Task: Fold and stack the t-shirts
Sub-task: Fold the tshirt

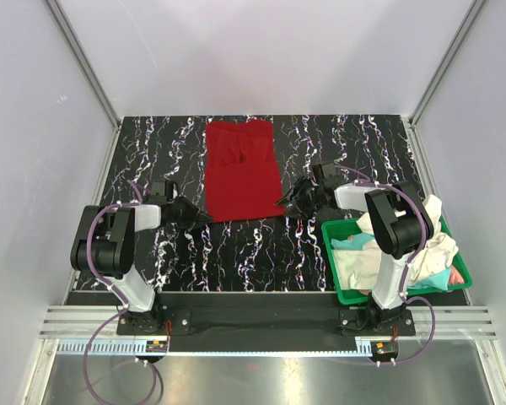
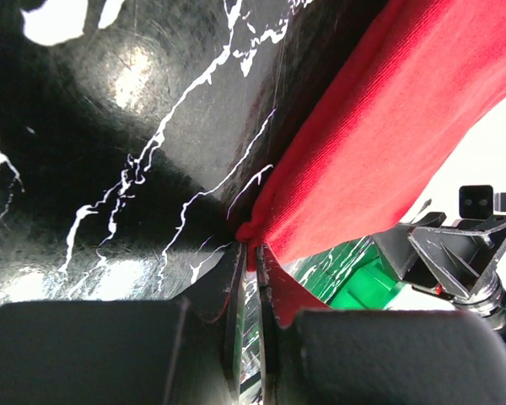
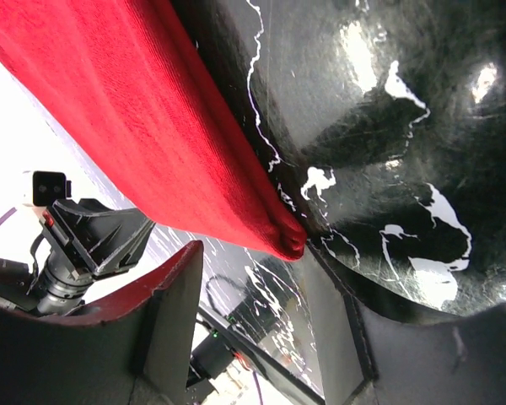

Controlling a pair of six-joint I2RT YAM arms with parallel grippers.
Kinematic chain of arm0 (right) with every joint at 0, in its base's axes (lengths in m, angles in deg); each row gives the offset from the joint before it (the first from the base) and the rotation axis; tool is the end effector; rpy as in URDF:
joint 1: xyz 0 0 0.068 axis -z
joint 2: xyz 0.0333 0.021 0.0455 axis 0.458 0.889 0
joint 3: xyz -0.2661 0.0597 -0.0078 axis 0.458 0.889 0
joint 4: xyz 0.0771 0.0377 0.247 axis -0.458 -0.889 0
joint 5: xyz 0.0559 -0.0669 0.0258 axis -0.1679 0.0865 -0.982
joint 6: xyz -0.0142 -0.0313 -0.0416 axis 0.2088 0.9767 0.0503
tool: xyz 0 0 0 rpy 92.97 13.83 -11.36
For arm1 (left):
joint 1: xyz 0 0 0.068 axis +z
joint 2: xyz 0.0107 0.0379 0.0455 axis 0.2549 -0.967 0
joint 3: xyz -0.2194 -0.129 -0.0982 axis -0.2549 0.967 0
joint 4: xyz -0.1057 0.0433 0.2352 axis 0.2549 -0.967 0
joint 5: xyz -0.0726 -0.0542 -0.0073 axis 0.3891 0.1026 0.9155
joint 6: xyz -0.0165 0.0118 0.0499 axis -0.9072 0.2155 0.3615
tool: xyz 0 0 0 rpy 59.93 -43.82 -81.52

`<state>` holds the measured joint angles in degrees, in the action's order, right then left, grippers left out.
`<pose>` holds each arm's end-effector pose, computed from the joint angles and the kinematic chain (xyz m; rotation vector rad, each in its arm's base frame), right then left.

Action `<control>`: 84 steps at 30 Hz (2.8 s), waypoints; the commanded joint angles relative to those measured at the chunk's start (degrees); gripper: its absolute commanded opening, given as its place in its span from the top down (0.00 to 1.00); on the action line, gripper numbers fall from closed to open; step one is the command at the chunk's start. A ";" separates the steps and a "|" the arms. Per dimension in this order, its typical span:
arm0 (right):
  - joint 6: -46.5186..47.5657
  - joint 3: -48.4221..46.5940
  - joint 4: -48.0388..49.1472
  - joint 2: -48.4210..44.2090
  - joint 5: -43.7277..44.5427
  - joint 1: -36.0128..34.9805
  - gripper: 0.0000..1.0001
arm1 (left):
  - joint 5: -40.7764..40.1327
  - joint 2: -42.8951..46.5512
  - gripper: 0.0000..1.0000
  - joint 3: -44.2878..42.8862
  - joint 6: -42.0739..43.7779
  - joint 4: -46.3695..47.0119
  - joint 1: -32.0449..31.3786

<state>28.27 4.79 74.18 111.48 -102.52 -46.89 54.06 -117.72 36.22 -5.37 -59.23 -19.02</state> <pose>0.3444 0.1407 0.1224 0.6904 2.6487 1.1028 0.2878 -0.0381 0.1166 -1.0594 2.5184 -1.0006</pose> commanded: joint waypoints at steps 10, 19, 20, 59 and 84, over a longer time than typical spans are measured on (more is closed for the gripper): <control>2.66 1.33 -1.77 3.52 9.25 -0.84 0.99 | -3.64 -2.04 1.00 1.91 4.03 -4.36 -0.49; 13.03 3.00 -10.29 -4.99 7.40 -3.39 1.00 | -7.94 9.28 1.00 4.19 12.55 -11.13 -3.65; 13.74 3.61 -10.82 -6.14 6.88 -4.43 1.00 | -8.99 12.96 1.00 5.94 13.17 -11.65 -4.53; -4.82 25.51 -28.75 -54.76 15.22 -27.48 1.00 | -27.90 56.43 1.00 2.63 -3.71 -46.19 -44.88; 18.66 -10.69 -35.96 -27.26 1.51 -4.89 1.00 | -9.45 28.82 1.00 -21.11 13.35 -34.35 -13.07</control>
<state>44.07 -1.09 37.88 82.67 -98.32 -53.21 39.33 -87.06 18.47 5.58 -99.03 -34.47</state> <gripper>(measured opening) 0.019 0.067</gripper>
